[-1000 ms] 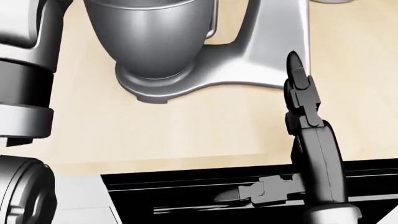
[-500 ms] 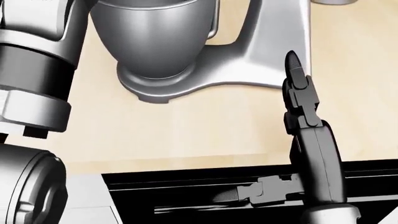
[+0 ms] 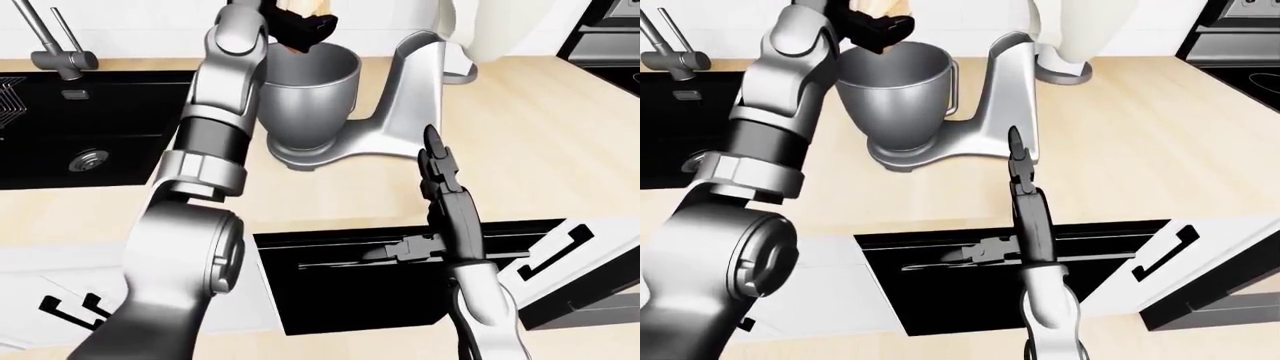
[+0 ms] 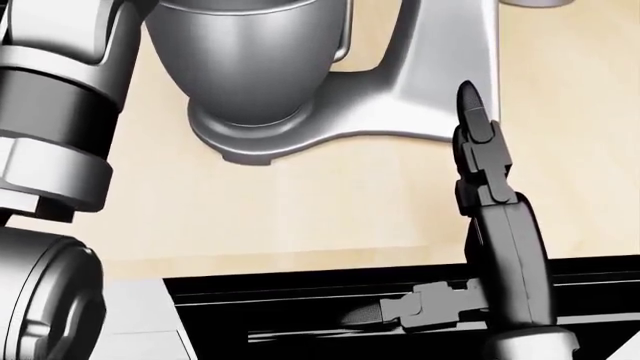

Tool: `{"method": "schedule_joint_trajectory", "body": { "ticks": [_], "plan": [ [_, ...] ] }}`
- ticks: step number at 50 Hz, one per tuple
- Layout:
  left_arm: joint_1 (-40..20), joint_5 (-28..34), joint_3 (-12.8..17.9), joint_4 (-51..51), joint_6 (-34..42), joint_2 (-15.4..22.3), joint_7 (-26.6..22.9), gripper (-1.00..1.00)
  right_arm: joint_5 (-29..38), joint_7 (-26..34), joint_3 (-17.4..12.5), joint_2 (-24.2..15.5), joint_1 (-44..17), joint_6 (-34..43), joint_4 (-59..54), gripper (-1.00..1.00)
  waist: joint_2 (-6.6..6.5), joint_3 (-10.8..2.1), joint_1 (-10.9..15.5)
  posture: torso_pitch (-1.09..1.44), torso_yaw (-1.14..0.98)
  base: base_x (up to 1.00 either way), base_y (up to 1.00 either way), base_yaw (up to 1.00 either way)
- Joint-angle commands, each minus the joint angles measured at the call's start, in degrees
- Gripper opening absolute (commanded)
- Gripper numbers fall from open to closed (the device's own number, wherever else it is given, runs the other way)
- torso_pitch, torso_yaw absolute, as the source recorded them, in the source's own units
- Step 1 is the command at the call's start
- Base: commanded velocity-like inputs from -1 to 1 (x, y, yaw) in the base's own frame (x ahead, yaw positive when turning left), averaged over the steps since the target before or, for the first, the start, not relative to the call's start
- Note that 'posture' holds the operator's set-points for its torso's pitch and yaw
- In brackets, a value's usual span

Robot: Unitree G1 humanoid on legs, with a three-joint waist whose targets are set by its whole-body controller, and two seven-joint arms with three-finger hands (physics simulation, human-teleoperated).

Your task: Place the bread in the stand mixer bowl.

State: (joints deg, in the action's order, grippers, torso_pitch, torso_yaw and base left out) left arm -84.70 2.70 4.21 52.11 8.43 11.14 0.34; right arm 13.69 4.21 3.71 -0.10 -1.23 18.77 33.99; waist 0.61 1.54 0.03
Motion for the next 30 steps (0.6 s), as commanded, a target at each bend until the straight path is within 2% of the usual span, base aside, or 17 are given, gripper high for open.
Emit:
{"method": "schedule_joint_trajectory", "body": {
  "ticks": [1,2,5,6,13,22,30],
  "plan": [
    [-2.54,0.01,0.44,-2.16,-1.89,0.69,0.37,-0.76,0.07,-0.29,0.00,-0.02,-0.97,-1.63,2.19,1.00,0.02,-1.54,-0.01,0.00,0.00,0.00,0.00,0.00],
    [-2.61,-0.06,0.54,-2.13,-1.70,0.75,0.43,-0.40,0.08,-0.30,0.02,-0.01,-0.97,-1.65,2.18,1.00,0.01,-1.55,-0.01,0.00,0.00,0.00,0.00,0.00],
    [-2.48,0.14,0.46,-1.89,-1.99,0.82,0.61,0.20,0.07,-0.28,0.01,-0.01,-0.95,-1.70,2.18,1.00,-0.01,-1.54,-0.01,0.00,0.00,0.00,0.00,0.00],
    [-2.41,0.15,0.47,-1.90,-1.98,0.81,0.63,0.29,0.08,-0.28,0.01,-0.01,-0.96,-1.70,2.20,1.00,-0.01,-1.54,-0.01,0.00,0.00,0.00,0.00,0.00],
    [-2.31,0.33,0.50,-2.17,-1.63,1.00,0.68,0.33,0.17,-0.30,0.11,0.02,-0.89,-1.73,2.25,1.00,-0.03,-1.55,-0.02,0.00,0.00,0.00,0.00,0.00],
    [-2.48,0.33,0.66,-1.98,-1.76,1.34,0.57,0.23,0.18,-0.33,0.13,0.04,-0.83,-1.80,2.25,1.00,-0.05,-1.58,-0.01,0.00,0.00,0.00,0.00,0.00],
    [-2.26,0.23,0.69,-3.55,-0.82,1.72,0.46,0.24,0.30,-0.33,0.24,0.05,-0.73,-1.65,2.60,1.00,-0.09,-1.56,-0.02,0.00,0.00,0.00,0.00,0.00]
  ]
}}
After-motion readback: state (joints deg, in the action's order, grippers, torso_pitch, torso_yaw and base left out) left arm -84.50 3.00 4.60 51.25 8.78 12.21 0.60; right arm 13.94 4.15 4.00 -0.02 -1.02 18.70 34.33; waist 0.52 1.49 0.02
